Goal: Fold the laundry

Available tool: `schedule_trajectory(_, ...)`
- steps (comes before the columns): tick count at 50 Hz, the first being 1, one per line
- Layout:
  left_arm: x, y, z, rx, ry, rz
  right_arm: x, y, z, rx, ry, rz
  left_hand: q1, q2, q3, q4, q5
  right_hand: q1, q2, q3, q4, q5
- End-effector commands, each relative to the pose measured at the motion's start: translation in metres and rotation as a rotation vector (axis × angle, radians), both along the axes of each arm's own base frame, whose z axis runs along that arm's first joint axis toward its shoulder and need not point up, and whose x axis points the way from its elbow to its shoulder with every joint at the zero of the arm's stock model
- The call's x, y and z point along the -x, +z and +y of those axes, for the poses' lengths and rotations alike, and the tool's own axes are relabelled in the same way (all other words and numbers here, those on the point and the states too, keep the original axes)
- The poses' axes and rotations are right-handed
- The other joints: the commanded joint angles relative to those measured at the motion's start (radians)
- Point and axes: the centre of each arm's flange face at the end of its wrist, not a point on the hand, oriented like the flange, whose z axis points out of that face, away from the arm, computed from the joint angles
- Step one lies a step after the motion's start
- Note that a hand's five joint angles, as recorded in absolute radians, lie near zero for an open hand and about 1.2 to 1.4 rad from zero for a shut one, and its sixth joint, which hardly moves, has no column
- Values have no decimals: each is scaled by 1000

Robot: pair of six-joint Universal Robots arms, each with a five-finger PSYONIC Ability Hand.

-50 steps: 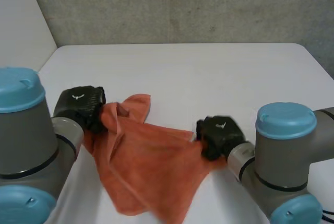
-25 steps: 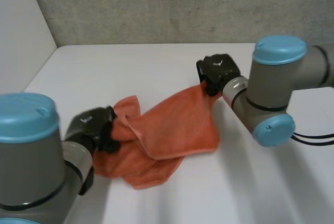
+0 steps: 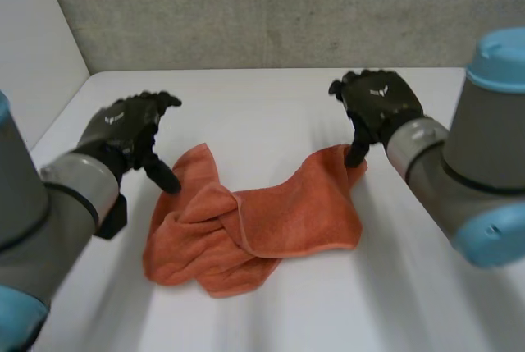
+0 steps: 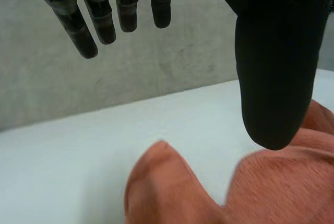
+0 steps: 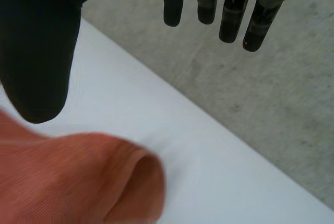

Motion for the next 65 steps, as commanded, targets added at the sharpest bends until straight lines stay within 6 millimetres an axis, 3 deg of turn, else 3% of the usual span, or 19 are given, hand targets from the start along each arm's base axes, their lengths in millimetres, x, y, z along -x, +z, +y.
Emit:
schedule_trajectory(1, -6, -6, -42, 43, -228, -147, 19, -32, 42, -127, 44, 58, 48, 58, 55, 58, 56, 180, 165, 165, 156, 141)
schedule_trajectory(10, 2, -45, -67, -67, -334, -229, 23, -72, 64, -185, 109, 64, 156, 167, 164, 167, 165, 265, 250, 250, 241, 226)
schedule_trajectory(15, 7, -73, -73, -114, -440, -305, 21, -89, 64, -162, 124, 57, 159, 169, 166, 169, 168, 300, 285, 286, 277, 261)
schedule_trajectory(20, 8, -87, -73, -131, -476, -329, 18, -107, 56, -149, 119, 66, 159, 169, 166, 169, 168, 365, 350, 350, 341, 326)
schedule_trajectory(29, 9, -91, -79, -124, -475, -342, 13, -128, 46, -157, 120, 93, 159, 169, 166, 169, 168, 441, 426, 427, 418, 402)
schedule_trajectory(31, 10, -89, -80, -116, -472, -342, 11, -131, 41, -120, 128, 115, 159, 169, 166, 169, 168, 552, 537, 538, 528, 513)
schedule_trajectory(35, 10, -87, -80, -110, -469, -341, 9, -133, 36, -73, 135, 144, 159, 169, 166, 169, 168, 629, 614, 615, 605, 590)
schedule_trajectory(37, 10, -85, -81, -102, -468, -341, 6, -129, 29, -31, 137, 154, 159, 169, 166, 169, 168, 954, 939, 939, 930, 915)
schedule_trajectory(40, 10, -84, -82, -94, -468, -340, 5, -127, 25, -17, 133, 155, 159, 169, 166, 169, 168, 1031, 1016, 1017, 1008, 993)
schedule_trajectory(41, 11, -83, -84, -85, -467, -339, 6, -124, 18, -7, 119, 150, 159, 169, 166, 169, 168, 1184, 1169, 1170, 1161, 1146)
schedule_trajectory(50, 18, -82, -108, 72, -440, -334, 31, -110, -13, 10, -8, 148, 174, 184, 181, 184, 182, 1186, 1171, 1171, 1162, 1147)
schedule_trajectory(58, 24, -90, -128, 203, -429, -349, 43, -97, -15, -4, -36, 148, 400, 410, 407, 410, 408, 1186, 1171, 1171, 1162, 1147)
schedule_trajectory(65, 26, -107, -135, 228, -453, -431, 44, -93, -10, -22, -28, 155, 391, 401, 399, 401, 400, 1186, 1171, 1171, 1162, 1147)
